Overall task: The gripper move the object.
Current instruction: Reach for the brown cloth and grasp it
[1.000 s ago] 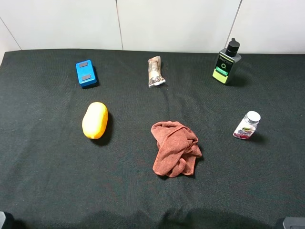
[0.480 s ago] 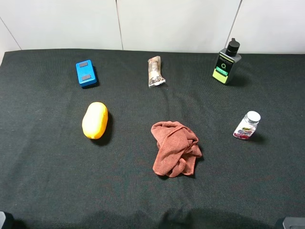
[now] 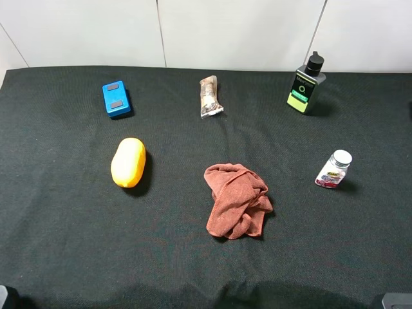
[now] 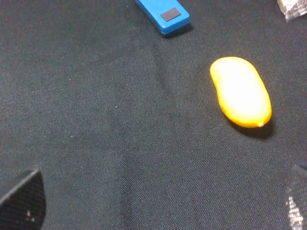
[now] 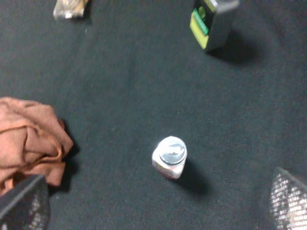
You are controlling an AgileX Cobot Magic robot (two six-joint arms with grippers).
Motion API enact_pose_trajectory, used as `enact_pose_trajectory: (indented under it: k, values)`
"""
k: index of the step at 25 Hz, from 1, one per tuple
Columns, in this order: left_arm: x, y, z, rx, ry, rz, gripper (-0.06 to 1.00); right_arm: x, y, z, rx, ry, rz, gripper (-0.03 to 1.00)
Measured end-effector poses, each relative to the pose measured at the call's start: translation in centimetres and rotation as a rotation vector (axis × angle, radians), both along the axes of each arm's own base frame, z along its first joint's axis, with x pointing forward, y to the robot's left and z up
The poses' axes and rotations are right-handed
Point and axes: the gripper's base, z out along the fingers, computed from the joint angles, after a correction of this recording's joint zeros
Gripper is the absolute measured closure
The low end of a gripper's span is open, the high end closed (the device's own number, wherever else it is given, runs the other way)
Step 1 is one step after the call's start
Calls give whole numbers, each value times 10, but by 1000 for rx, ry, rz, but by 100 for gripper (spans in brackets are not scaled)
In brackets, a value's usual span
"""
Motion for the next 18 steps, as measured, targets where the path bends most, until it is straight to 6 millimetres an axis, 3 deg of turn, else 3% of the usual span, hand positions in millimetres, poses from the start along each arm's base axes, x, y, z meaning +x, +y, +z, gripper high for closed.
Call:
enact_pose_trajectory:
  k: [9, 18]
  values:
    - [0, 0, 0, 0, 0, 0, -5, 29, 25, -19, -59, 101, 199, 27]
    - [0, 0, 0, 0, 0, 0, -5, 59, 64, -54, -144, 213, 388, 27]
